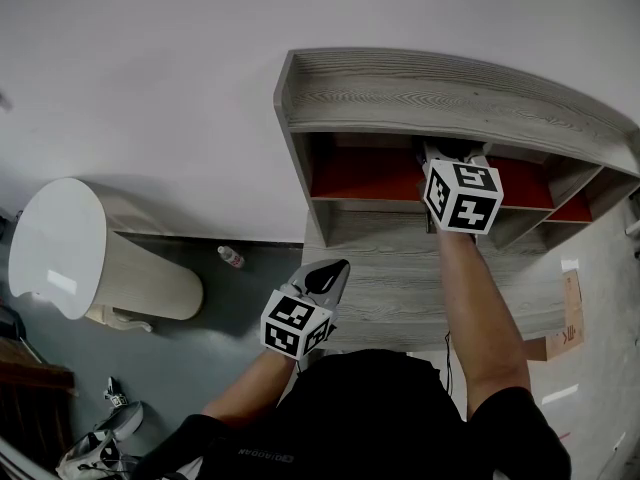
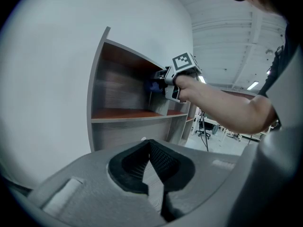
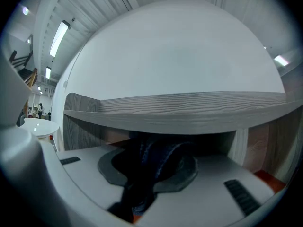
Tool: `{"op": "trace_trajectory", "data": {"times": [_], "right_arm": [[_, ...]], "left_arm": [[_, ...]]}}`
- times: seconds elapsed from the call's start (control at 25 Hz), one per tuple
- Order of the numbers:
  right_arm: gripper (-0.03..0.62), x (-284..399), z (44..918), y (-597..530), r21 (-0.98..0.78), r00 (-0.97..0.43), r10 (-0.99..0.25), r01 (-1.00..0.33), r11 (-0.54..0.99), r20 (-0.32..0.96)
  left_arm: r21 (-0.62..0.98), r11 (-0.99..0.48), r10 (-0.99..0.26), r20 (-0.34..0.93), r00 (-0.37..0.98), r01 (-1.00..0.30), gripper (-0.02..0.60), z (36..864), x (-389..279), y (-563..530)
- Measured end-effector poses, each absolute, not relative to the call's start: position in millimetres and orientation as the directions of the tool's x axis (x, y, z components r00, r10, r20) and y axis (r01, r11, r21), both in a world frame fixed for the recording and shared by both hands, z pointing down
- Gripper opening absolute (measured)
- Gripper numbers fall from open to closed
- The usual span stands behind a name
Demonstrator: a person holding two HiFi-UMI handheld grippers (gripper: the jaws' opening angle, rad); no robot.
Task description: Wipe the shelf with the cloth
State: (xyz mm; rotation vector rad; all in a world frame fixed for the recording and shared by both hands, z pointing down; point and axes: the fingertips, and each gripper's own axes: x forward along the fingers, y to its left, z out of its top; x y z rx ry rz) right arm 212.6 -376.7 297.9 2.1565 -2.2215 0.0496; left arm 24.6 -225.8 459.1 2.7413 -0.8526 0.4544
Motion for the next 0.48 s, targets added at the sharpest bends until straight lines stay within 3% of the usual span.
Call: {"op": "trace_trajectory", "data": {"times": [0.48], "right_arm": [[0.098, 163, 309, -391, 0.035, -0.106, -0.991, -0.993, 0.109, 0.084]], "left_arm": [[0.132, -0.782, -0.534, 0.359, 0.765, -0.609, 0.008, 459, 10, -226]]}}
